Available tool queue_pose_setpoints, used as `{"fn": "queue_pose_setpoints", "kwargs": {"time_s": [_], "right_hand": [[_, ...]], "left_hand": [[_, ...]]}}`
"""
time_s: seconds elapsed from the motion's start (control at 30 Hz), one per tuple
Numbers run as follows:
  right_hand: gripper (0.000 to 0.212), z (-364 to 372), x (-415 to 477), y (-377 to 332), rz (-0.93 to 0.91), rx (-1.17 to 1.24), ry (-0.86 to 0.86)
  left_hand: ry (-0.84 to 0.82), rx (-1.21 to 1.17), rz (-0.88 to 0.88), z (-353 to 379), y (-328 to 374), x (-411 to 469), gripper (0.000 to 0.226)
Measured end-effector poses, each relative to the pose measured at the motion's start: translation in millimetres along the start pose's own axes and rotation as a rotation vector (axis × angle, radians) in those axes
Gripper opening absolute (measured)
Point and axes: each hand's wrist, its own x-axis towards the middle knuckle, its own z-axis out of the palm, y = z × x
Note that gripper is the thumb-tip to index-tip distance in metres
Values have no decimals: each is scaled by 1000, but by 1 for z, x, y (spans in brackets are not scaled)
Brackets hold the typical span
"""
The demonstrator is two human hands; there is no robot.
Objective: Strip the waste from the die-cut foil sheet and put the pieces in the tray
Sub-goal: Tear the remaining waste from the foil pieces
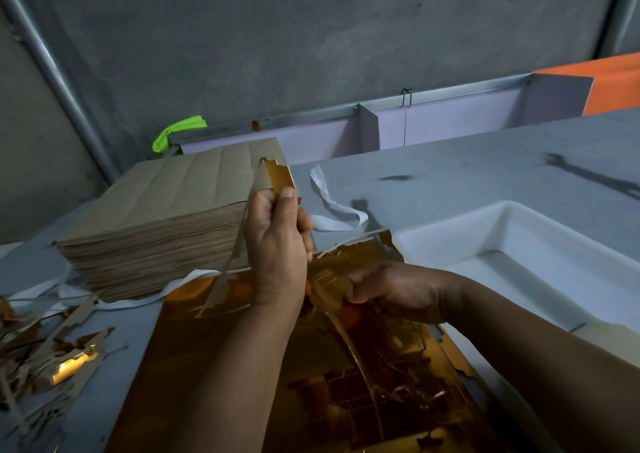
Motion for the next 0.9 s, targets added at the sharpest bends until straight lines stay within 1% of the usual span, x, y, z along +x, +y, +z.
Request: {"fn": "queue_pose_setpoints", "kwargs": {"time_s": [0.07,0.1,0.2,0.33,0.47,0.53,0.63,0.7,0.73,0.8,0.9], "right_hand": [[27,-1,0,1,2,7,20],[29,0,0,1,2,-2,34],[23,1,1,0,6,-77,82],[22,3,2,0,23,-146,132],[23,4,3,0,34,-205,177],[25,4,5,1,30,-210,208],[25,3,6,2,36,-221,248],[25,4,6,2,49,-236,250],[24,4,6,2,53,-247,248],[24,4,6,1,57,-273,242],[24,5,6,1,69,-302,233]], "left_hand": [[-8,95,-50,-10,-4,2,21],[-13,145,-91,-16,-6,3,19],[-28,268,-223,-32,-18,6,14],[-32,348,-336,-49,-35,4,7],[-140,450,-450,-61,-55,-2,17],[-184,440,-514,-67,-64,-8,25],[-242,311,-596,-72,-70,-18,36],[-293,258,-603,-76,-74,-25,48],[-304,247,-598,-77,-77,-28,51],[-291,241,-583,-80,-84,-35,45],[-227,229,-538,-82,-94,-41,23]]}}
